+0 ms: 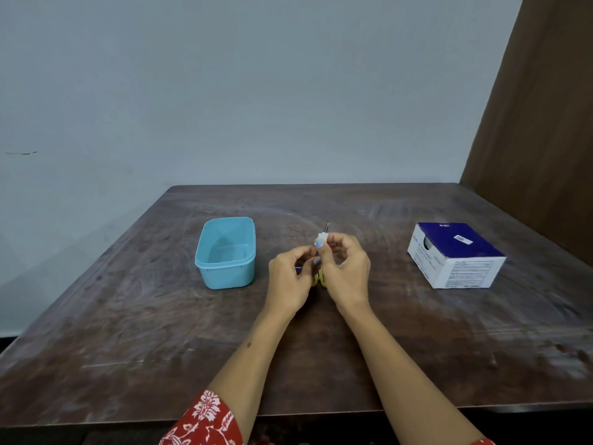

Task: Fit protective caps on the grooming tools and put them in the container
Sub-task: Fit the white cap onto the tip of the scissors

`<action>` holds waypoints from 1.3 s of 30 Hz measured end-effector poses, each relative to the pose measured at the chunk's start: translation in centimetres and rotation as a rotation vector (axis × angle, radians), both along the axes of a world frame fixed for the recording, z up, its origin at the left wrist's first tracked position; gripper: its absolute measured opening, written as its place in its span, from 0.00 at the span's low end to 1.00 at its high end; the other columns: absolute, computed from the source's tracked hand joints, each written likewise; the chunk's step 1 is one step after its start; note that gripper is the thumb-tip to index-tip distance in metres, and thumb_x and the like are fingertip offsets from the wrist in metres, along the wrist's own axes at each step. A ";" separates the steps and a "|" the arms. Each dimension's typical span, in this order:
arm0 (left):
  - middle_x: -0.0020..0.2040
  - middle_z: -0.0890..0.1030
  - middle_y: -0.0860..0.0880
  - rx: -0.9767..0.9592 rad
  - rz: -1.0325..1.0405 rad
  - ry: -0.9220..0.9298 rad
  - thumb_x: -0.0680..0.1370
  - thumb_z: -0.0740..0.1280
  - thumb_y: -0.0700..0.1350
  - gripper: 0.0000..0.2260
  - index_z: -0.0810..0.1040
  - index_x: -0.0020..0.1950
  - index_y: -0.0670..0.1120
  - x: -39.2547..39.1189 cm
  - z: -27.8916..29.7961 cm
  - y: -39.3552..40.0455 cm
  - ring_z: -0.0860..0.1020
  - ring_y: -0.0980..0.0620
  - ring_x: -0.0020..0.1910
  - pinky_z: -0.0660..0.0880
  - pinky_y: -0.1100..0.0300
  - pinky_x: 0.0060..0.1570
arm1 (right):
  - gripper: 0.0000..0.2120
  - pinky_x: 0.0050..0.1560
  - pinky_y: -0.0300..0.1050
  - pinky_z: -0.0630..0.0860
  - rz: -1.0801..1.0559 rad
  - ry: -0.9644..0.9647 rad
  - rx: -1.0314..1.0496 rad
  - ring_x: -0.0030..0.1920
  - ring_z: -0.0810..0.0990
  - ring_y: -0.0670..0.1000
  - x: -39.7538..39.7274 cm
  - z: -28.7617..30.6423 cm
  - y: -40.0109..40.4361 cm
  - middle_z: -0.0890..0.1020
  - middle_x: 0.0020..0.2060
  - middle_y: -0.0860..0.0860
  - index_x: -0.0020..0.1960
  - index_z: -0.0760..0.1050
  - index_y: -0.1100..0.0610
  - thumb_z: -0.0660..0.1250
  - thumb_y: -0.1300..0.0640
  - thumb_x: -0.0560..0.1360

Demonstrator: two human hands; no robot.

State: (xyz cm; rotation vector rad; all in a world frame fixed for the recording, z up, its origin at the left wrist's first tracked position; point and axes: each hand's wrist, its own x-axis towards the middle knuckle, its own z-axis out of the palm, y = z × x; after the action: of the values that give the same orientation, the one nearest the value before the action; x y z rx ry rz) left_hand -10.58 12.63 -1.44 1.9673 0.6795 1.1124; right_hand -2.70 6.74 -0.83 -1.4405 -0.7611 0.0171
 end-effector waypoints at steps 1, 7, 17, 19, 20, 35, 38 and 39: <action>0.47 0.84 0.51 -0.004 0.006 -0.012 0.76 0.66 0.36 0.10 0.81 0.55 0.44 0.0 0.1 0.0 0.81 0.58 0.46 0.78 0.66 0.45 | 0.02 0.45 0.45 0.79 0.018 -0.003 -0.033 0.42 0.81 0.47 0.0 -0.1 0.1 0.82 0.44 0.51 0.45 0.78 0.52 0.70 0.58 0.73; 0.46 0.83 0.53 0.032 -0.011 0.009 0.75 0.67 0.38 0.09 0.82 0.54 0.45 0.1 -0.1 0.0 0.81 0.60 0.45 0.77 0.68 0.46 | 0.03 0.44 0.36 0.75 -0.044 -0.032 0.056 0.43 0.79 0.42 0.2 0.2 0.0 0.80 0.44 0.47 0.46 0.79 0.52 0.69 0.59 0.74; 0.45 0.83 0.53 0.050 0.024 0.011 0.75 0.67 0.38 0.09 0.82 0.53 0.44 0.1 -0.5 0.2 0.80 0.61 0.43 0.74 0.75 0.42 | 0.04 0.43 0.35 0.75 -0.053 -0.091 0.026 0.42 0.79 0.42 0.3 0.1 0.0 0.79 0.44 0.47 0.49 0.79 0.55 0.68 0.59 0.74; 0.45 0.83 0.53 0.045 0.037 0.011 0.75 0.66 0.37 0.09 0.82 0.53 0.44 0.1 -0.5 0.3 0.80 0.60 0.43 0.73 0.77 0.41 | 0.04 0.41 0.33 0.75 -0.020 -0.063 -0.019 0.42 0.80 0.44 0.3 -0.1 0.1 0.80 0.44 0.49 0.49 0.80 0.55 0.69 0.58 0.74; 0.45 0.83 0.53 0.031 0.045 0.000 0.75 0.66 0.36 0.10 0.82 0.54 0.44 0.1 -0.5 0.3 0.80 0.61 0.42 0.73 0.77 0.41 | 0.04 0.39 0.31 0.75 0.011 -0.050 -0.069 0.42 0.80 0.44 0.3 -0.2 0.2 0.81 0.45 0.50 0.48 0.80 0.54 0.69 0.57 0.74; 0.46 0.84 0.50 -0.037 0.031 -0.010 0.75 0.66 0.36 0.10 0.82 0.54 0.44 0.2 -0.6 0.4 0.81 0.58 0.44 0.77 0.66 0.45 | 0.03 0.39 0.30 0.75 0.030 -0.019 -0.052 0.42 0.81 0.43 0.2 -0.2 0.2 0.82 0.44 0.51 0.45 0.79 0.50 0.71 0.57 0.72; 0.44 0.84 0.51 -0.022 -0.011 0.021 0.75 0.67 0.38 0.08 0.82 0.52 0.45 0.3 -0.6 0.2 0.81 0.57 0.43 0.78 0.62 0.45 | 0.02 0.44 0.44 0.79 -0.059 -0.003 0.056 0.41 0.81 0.46 0.3 0.1 0.0 0.81 0.43 0.49 0.46 0.80 0.53 0.71 0.57 0.73; 0.44 0.84 0.52 -0.016 -0.015 0.023 0.75 0.67 0.38 0.08 0.82 0.51 0.45 0.3 -0.7 0.2 0.81 0.58 0.43 0.78 0.62 0.46 | 0.02 0.43 0.46 0.79 -0.058 0.020 0.063 0.41 0.81 0.47 0.3 0.2 0.0 0.81 0.43 0.50 0.46 0.80 0.53 0.71 0.57 0.73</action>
State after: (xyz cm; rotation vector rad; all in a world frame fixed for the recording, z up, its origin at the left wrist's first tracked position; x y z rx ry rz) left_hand -10.27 12.81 -2.10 1.9713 0.6826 1.0734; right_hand -2.37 6.73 -0.67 -1.4000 -0.6975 -0.0365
